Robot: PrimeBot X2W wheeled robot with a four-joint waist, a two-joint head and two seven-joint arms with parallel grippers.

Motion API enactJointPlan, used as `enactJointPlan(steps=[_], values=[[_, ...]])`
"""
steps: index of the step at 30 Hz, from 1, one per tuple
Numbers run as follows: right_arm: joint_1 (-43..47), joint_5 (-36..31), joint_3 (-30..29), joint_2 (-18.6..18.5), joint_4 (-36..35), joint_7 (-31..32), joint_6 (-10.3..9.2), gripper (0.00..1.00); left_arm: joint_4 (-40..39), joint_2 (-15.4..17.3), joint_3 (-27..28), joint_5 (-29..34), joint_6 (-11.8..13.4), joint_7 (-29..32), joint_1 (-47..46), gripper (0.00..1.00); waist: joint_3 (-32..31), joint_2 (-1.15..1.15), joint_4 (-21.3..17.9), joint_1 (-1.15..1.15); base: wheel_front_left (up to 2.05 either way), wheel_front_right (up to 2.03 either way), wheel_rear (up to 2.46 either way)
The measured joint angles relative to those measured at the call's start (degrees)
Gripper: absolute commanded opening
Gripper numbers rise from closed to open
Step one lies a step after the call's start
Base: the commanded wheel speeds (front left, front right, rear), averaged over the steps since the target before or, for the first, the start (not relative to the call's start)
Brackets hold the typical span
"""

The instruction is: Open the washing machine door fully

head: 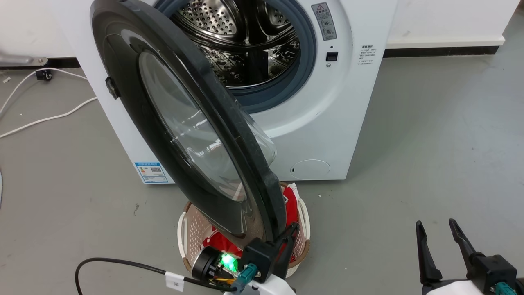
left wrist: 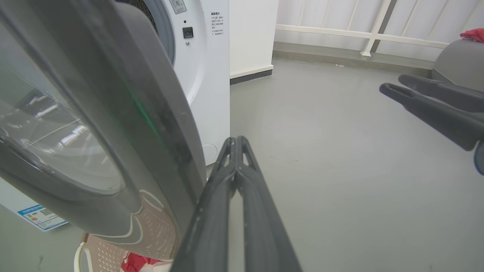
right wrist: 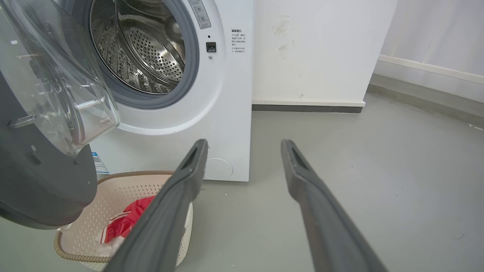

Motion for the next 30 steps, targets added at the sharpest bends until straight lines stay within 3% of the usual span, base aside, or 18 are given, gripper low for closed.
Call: enactJointPlan(steps=[30], values=[[-1.4,1.1,1.0,0.0,2.5,-0.3,0.0,1.0,7.1,-0.9,-0.6,-4.9,5.4,-6.1,-5.4,0.0,0.2,0.0,-0.6,0.0,0.0,0.0,0.0]])
